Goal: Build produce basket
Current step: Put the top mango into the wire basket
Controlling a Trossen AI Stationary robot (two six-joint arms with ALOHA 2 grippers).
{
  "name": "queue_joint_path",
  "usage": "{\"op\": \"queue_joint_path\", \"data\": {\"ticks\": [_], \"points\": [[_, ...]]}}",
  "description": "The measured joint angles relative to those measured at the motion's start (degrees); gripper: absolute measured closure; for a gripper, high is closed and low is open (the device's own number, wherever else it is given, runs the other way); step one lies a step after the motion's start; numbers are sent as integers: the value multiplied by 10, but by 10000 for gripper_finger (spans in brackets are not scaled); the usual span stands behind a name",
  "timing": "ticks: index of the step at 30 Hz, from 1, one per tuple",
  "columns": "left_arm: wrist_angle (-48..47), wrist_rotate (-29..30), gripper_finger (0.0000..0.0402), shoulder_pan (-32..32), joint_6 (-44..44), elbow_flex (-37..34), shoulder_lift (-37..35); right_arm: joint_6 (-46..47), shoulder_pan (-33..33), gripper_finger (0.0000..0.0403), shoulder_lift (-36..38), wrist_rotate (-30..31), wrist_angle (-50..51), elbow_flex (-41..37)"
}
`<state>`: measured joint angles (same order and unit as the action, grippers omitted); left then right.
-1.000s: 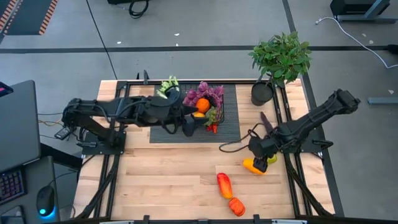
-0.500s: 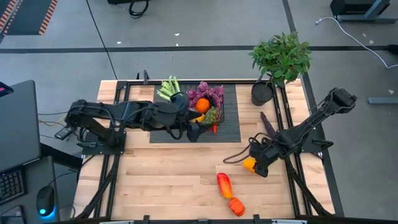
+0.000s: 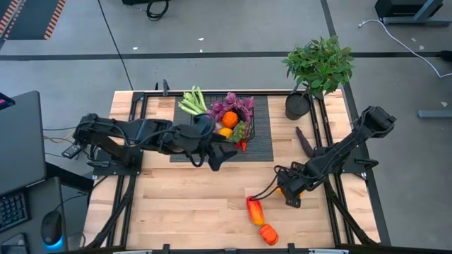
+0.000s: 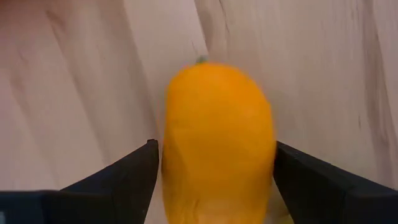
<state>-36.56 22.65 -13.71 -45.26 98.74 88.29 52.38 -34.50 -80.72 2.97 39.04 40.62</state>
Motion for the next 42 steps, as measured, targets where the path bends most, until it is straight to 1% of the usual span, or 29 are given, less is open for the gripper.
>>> {"op": "queue_joint_path", "data": {"ticks": [2, 4, 7, 11, 15, 18, 21, 24, 28, 31, 34, 38, 42], "points": [[-7, 0, 15, -3, 14, 0, 0, 5, 0, 121, 1, 6, 5, 11], [-22, 0, 15, -3, 30, 0, -5, 5, 0, 151, 1, 18, 6, 23], [-70, 5, 15, -4, 42, 0, -20, 0, 8, 195, 2, 28, 8, 42], [-166, 19, 15, 4, 18, 0, -47, -1, 26, 197, 2, 42, 23, 81], [-242, 33, 15, 19, 9, 0, -86, -26, 55, 197, 2, 105, 76, 162], [-289, 35, 15, 36, 9, 0, -107, -71, 98, 197, 2, 160, 84, 224], [-314, 46, 15, 50, 10, 0, -112, -127, 155, 197, 2, 180, 70, 256], [-316, 48, 15, 49, 6, 0, -111, -179, 216, 197, 1, 180, 43, 262], [-310, 47, 15, 28, -33, 0, -95, -236, 290, 196, 1, 180, 4, 278], [-310, 47, 15, 10, -88, 0, -85, -288, 345, 190, 1, 178, -42, 292], [-310, 48, 15, -14, -144, 0, -84, -329, 399, 190, 1, 162, -92, 300], [-310, 68, 15, -44, -200, -1, -75, -335, 463, 187, 1, 118, -138, 300], [-312, 105, 15, -64, -230, 0, -68, -337, 502, 168, 1, 104, -169, 293]]}}
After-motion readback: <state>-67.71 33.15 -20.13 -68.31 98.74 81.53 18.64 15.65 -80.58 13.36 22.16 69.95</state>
